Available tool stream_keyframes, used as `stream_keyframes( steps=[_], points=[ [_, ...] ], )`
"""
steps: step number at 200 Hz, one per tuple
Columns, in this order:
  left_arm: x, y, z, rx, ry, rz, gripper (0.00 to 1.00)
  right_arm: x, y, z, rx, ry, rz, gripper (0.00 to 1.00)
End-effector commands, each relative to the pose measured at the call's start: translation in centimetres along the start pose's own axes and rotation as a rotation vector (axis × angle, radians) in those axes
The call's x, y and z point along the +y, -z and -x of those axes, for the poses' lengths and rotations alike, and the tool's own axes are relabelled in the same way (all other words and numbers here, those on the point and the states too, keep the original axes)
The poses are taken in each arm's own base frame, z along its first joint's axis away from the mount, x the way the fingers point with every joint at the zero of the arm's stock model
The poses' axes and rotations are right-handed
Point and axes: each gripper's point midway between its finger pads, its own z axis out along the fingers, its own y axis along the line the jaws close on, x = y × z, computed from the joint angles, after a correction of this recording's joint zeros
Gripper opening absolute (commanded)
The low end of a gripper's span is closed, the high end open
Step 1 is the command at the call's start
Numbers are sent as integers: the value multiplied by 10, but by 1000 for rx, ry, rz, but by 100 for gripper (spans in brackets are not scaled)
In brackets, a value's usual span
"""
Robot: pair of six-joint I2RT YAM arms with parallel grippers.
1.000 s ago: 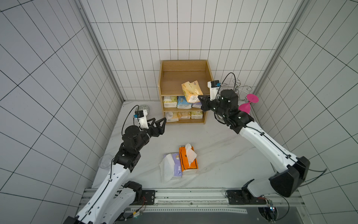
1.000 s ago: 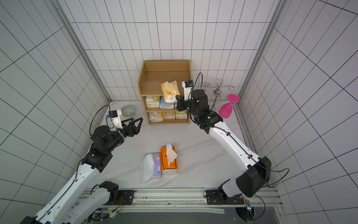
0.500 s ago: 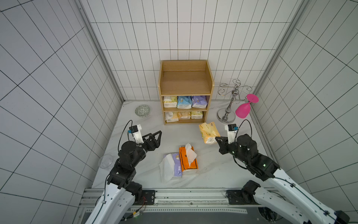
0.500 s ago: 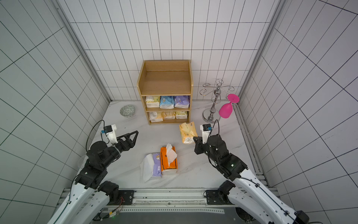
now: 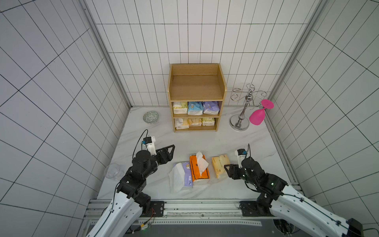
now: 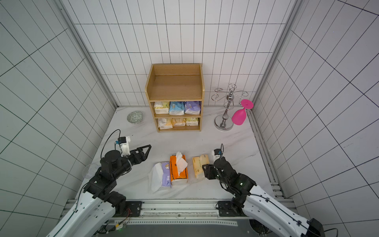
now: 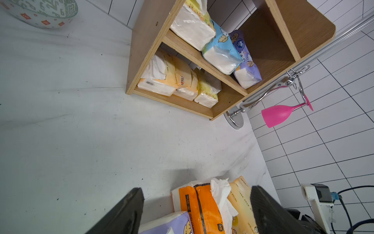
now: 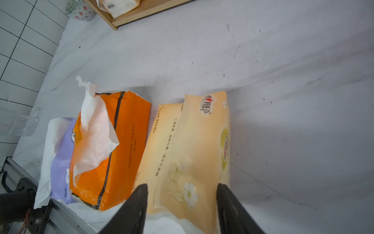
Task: Remove the tissue boxes from the shelf
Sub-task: Place the box of tissues at the center of the board.
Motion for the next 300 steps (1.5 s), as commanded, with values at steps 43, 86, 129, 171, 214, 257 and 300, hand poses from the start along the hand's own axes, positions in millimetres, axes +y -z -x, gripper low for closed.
stream_keyframes(
  steps=[43, 86, 129, 171, 214, 257, 300],
  points=[
    [6, -7, 0, 7, -55, 39, 88, -16, 4, 18, -5, 25, -145, 70],
    [13, -15, -5, 30, -76, 60, 88, -2, -42, -10, 189, 31, -111, 62],
    [15, -19, 1, -19, -97, 56, 90, 23, -60, -12, 184, 21, -30, 57],
    [12, -22, 14, -76, -120, 59, 91, 18, -49, 4, 156, 61, -110, 63],
    [13, -24, 53, -188, -203, 152, 99, 49, -10, 89, -66, 48, -28, 72],
    [22, -51, 74, -180, -136, 143, 98, 112, -20, 184, -189, -8, 123, 71],
    [27, -63, 67, -125, -104, 149, 98, 140, -51, 259, -366, -106, 190, 66]
  ],
)
